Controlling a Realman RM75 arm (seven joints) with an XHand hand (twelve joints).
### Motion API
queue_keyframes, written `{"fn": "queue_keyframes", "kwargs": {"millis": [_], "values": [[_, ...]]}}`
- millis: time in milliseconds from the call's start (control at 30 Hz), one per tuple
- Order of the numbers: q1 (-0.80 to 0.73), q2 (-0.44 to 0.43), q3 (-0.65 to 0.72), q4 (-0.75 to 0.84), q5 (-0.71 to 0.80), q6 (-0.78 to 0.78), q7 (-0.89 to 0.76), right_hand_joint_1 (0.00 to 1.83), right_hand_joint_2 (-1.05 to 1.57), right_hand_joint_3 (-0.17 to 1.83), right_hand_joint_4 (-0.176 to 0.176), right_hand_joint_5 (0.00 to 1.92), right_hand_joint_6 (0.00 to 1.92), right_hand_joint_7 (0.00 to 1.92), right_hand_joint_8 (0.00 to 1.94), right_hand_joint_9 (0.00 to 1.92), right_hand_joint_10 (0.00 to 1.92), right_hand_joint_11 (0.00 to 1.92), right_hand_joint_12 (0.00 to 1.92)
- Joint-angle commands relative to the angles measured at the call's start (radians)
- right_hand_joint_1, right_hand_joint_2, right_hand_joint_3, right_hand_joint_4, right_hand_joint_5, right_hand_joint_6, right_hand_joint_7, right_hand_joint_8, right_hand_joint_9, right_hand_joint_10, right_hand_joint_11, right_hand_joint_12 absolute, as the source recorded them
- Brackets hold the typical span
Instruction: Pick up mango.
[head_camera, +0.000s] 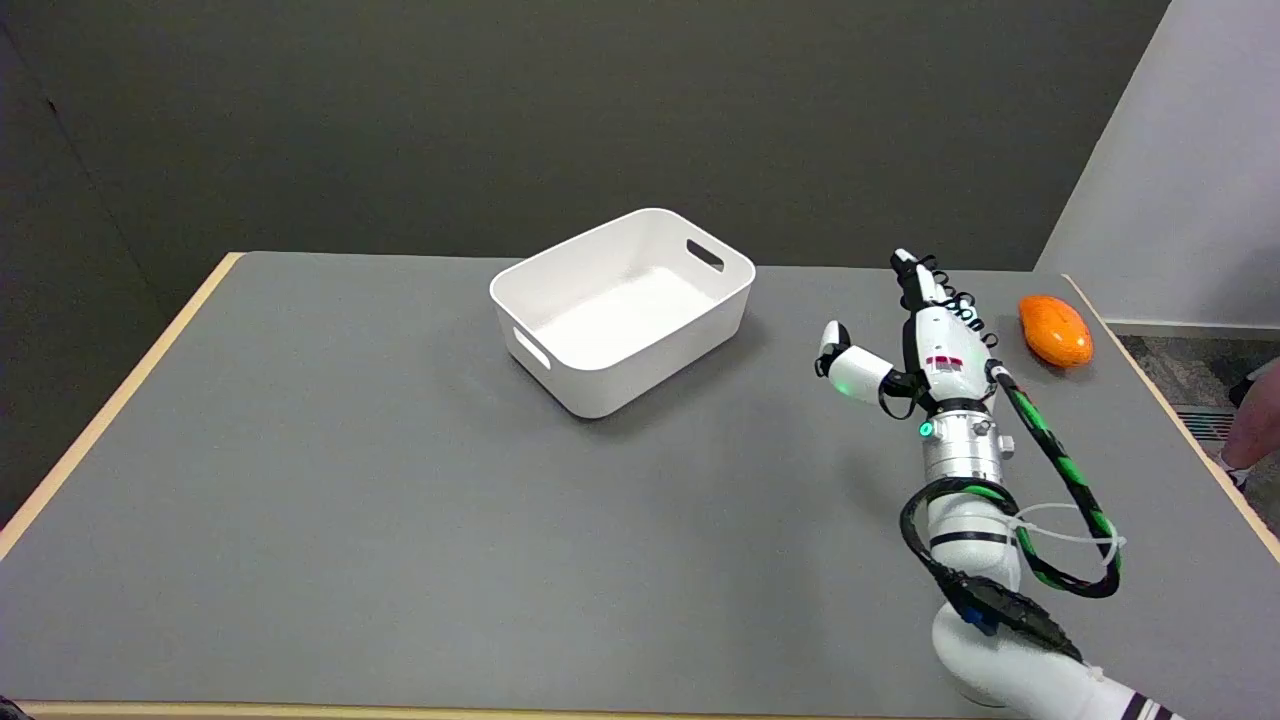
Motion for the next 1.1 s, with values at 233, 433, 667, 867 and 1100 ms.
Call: {"fn": "queue_keyframes", "kwargs": {"millis": [233,433,667,867,1100], "values": [[-0.039,0.079,0.096,-0.072,0.132,-0.112,-0.12,0.6,0.7,0.9,0.011,0.11,0.32,0.21,0.32,0.21,0.78,0.0,1.13],[-0.004,0.066,0.14,-0.092,0.295,-0.089,-0.409,0.59,0.7,0.89,0.011,0.11,0.31,0.21,0.32,0.21,0.78,0.0,1.14],[0.118,0.065,0.168,-0.052,0.437,-0.043,-0.704,0.57,0.69,0.89,0.016,0.08,0.3,0.16,0.27,0.18,0.71,0.0,1.06],[0.287,0.054,0.169,0.02,0.434,0.128,-0.861,0.54,0.67,0.93,0.032,0.03,0.28,0.08,0.25,0.11,0.58,0.0,0.89],[0.411,0.068,0.219,0.109,0.376,0.154,-0.921,0.53,0.61,0.99,0.041,0.04,0.18,0.06,0.2,0.07,0.56,0.0,0.85]]}}
